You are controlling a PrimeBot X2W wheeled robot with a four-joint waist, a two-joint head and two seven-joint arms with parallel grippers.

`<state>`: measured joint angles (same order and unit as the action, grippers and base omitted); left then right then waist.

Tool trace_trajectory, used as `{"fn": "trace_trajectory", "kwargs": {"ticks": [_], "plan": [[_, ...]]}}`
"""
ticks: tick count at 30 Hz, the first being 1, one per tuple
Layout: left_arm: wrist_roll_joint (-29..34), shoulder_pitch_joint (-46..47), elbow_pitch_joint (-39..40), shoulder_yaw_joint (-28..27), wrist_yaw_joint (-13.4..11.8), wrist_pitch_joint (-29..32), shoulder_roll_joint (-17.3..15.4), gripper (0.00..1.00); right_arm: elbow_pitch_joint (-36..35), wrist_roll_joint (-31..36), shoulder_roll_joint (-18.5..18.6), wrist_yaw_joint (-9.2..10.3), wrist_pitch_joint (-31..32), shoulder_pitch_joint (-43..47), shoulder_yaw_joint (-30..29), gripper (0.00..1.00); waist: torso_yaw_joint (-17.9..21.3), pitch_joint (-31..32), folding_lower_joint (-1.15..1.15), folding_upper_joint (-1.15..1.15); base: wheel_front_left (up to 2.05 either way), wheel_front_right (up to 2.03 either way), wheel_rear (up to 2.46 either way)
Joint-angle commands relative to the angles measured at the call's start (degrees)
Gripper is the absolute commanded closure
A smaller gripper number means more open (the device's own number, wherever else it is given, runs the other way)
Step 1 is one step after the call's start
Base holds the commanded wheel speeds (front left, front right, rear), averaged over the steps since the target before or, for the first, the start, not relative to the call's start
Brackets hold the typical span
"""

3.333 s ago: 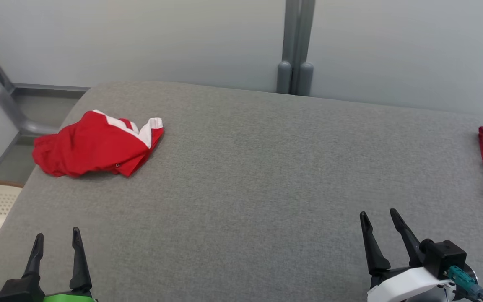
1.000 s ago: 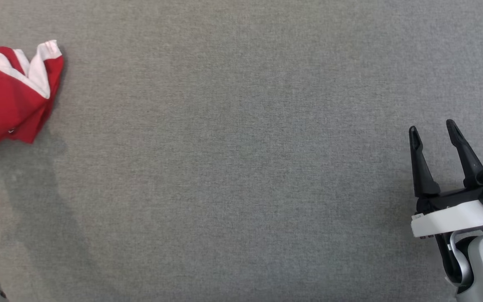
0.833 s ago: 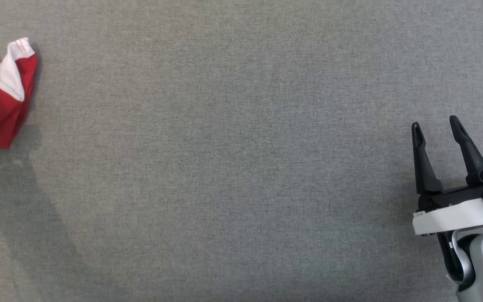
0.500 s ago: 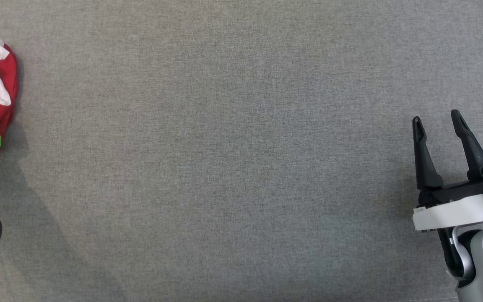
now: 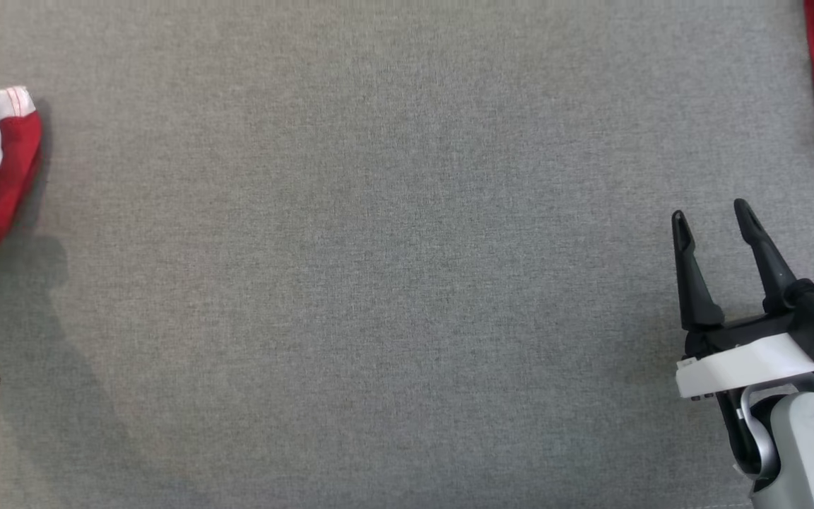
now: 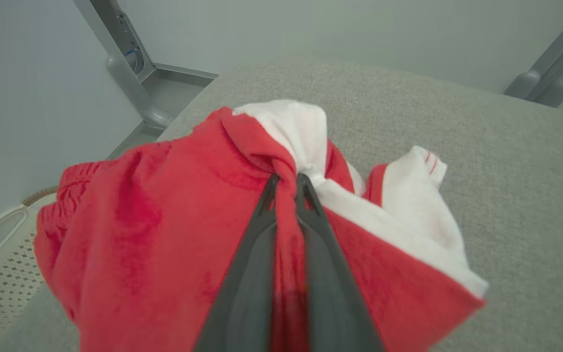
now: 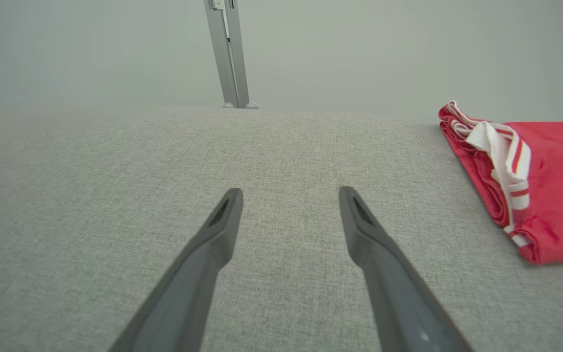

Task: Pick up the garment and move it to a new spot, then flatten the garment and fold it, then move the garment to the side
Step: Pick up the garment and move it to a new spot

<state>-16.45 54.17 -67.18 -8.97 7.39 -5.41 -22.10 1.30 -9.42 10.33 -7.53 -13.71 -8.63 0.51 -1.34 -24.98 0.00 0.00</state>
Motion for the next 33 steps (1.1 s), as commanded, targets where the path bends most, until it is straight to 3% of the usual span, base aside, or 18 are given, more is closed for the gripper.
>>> {"fn": "trace_trajectory", "kwargs": {"ticks": [1,7,15,33], "plan": [[0.8,-0.1,0.6,0.4,0.1,-1.8,-0.8,1.00,0.5,-0.1,-0.3,0.09,-0.4,-0.5,0.3,0.00,0.3,2.6,0.00,0.00,0.00,0.00,0.00],[1.2,1.7,4.3,2.0,0.1,-7.4,-1.5,1.00,2.4,-0.5,-1.4,0.09,-0.9,0.2,1.1,0.00,1.1,6.0,0.00,0.00,0.00,0.00,0.00],[2.9,2.9,14.0,5.8,0.1,-9.3,0.2,1.00,4.7,-1.1,-3.5,0.09,-1.4,1.1,1.5,0.00,4.5,9.6,0.00,0.00,0.00,0.00,0.00],[2.2,-0.6,36.7,19.0,0.1,-3.7,9.1,1.00,5.6,-3.0,-6.8,0.09,-1.5,1.4,2.9,0.00,16.1,13.1,0.00,0.00,0.00,0.00,0.00]]}}
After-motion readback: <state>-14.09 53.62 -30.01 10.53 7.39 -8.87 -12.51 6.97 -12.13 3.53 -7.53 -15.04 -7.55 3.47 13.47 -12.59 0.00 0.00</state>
